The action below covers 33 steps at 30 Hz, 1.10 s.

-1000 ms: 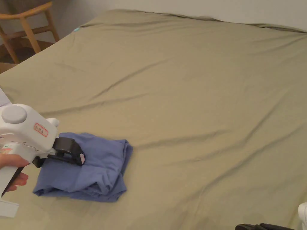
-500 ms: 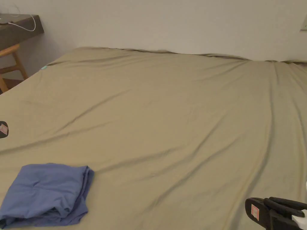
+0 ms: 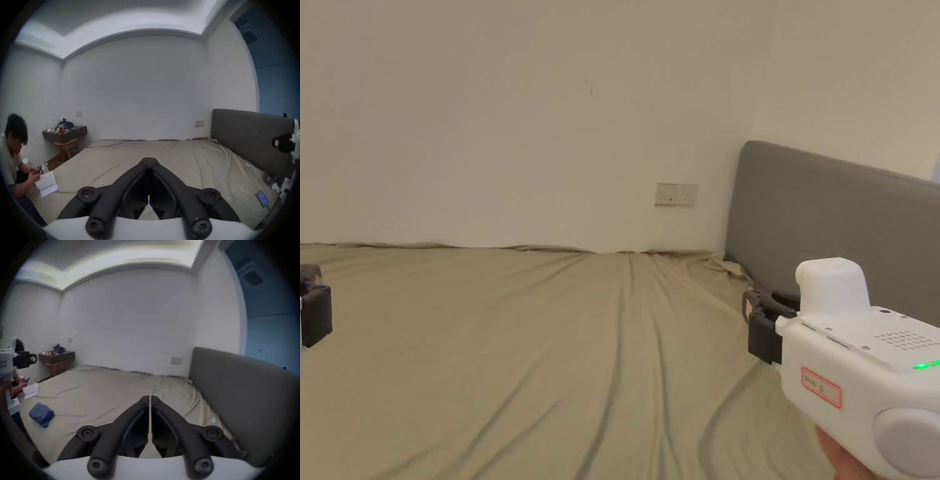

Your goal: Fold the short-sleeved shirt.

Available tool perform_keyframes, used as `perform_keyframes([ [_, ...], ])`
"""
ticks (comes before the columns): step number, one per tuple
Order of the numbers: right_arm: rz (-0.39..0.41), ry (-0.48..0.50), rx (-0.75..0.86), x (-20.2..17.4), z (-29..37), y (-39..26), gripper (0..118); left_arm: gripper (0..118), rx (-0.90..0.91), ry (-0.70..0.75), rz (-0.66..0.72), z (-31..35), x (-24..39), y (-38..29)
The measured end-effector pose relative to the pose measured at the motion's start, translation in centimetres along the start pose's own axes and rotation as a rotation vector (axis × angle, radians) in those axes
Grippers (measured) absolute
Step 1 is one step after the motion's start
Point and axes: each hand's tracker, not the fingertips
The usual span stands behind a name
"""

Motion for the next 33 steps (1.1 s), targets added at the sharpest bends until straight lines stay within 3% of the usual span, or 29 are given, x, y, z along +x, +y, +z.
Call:
perform_keyframes([
  [2, -0.007, -0.048, 0.036, 0.5, -0.3, 0.2, 8, 0, 0.018, -0.043, 0.028, 0.3, 1.0, 0.5],
  [3, -0.001, -0.079, 0.048, 0.7, -0.3, 0.3, 53, 1, 0.014, -0.058, 0.033, 0.5, 1.3, 0.7],
  [4, 0.013, -0.107, 0.021, 0.7, -0.8, 0.2, 103, 19, 0.017, -0.056, 0.024, 0.8, 1.7, 0.9],
  [5, 0.012, -0.119, -0.009, 0.7, -1.3, 0.2, 118, 63, 0.017, -0.053, 0.012, 0.9, 2.1, 1.0],
  [6, 0.016, -0.105, 0.044, 0.7, -1.0, 0.2, 118, 118, 0.013, -0.057, -0.004, 0.5, 2.5, 1.0],
  [11, 0.003, -0.107, 0.049, 0.5, -0.4, -0.4, 118, 118, 0.063, -0.063, -0.076, 1.9, 3.7, 2.1],
  [20, -0.041, -0.079, 0.059, 0.4, 1.0, 0.5, 118, 118, 0.066, -0.044, -0.021, 3.0, 2.3, 2.1],
  [26, 0.001, -0.125, 0.065, -0.1, 1.5, 0.9, 118, 118, 0.004, -0.035, 0.022, 2.7, 1.3, 1.6],
  [33, -0.004, -0.099, 0.086, -0.3, 1.5, 1.4, 118, 118, 0.063, -0.021, 0.023, 3.1, 0.5, 1.5],
])
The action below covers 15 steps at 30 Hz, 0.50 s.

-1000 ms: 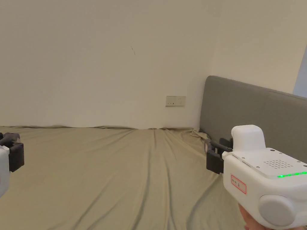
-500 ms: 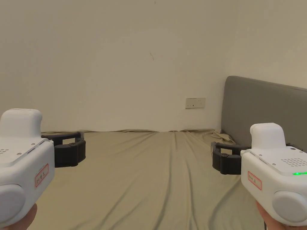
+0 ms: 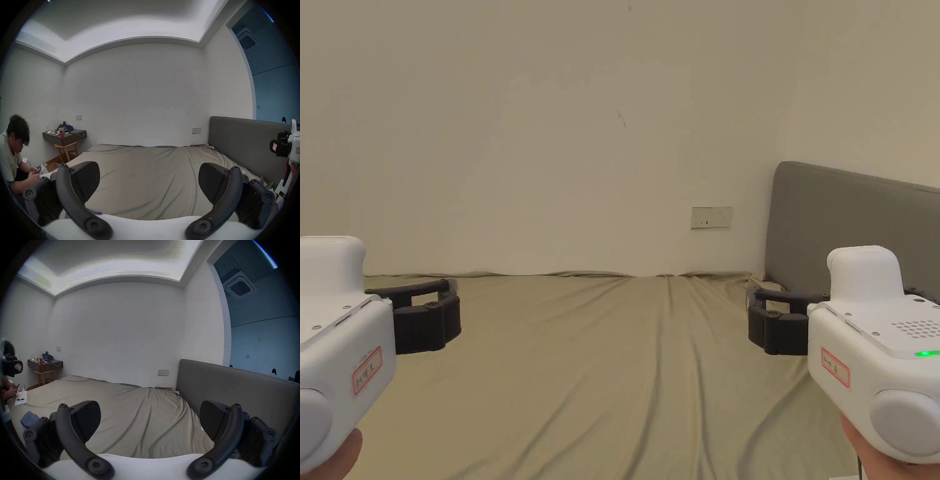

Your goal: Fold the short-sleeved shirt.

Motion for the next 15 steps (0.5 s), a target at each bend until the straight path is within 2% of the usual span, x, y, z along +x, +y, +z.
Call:
perform_keyframes([
  [15, 0.006, 0.017, -0.002, -0.90, -0.27, 0.06, 118, 118, -0.016, 0.010, 0.022, -0.59, -0.75, -0.65],
])
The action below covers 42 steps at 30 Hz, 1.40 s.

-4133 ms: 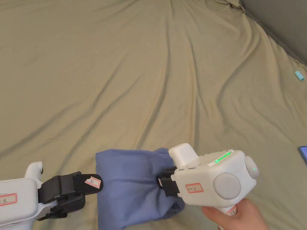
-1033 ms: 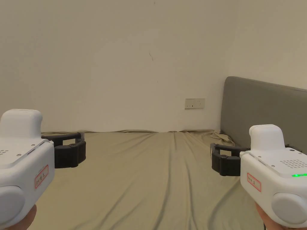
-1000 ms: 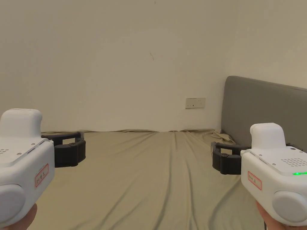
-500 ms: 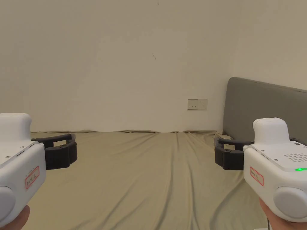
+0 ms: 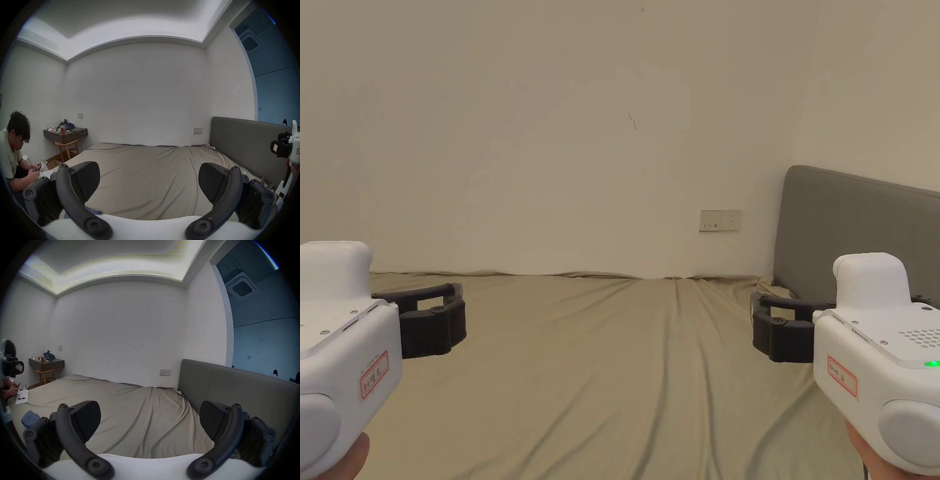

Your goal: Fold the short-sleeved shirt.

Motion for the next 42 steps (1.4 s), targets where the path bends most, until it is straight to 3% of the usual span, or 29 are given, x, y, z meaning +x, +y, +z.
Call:
perform_keyframes([
  [42, 0.024, 0.029, 0.014, -1.2, -0.2, -0.2, 118, 118, 0.007, -0.011, 0.025, -0.1, -0.6, -0.1],
])
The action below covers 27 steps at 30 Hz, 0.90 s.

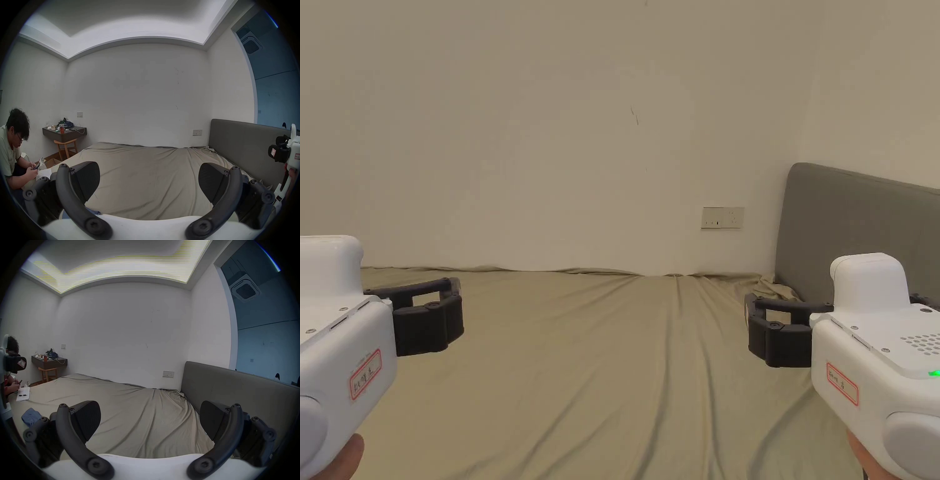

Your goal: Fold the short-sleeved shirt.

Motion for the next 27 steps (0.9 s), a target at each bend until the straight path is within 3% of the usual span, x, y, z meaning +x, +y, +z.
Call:
perform_keyframes([
  [27, -0.043, 0.041, -0.014, 0.34, 0.25, -0.01, 118, 118, -0.020, -0.024, 0.000, -0.49, 0.01, -0.15],
])
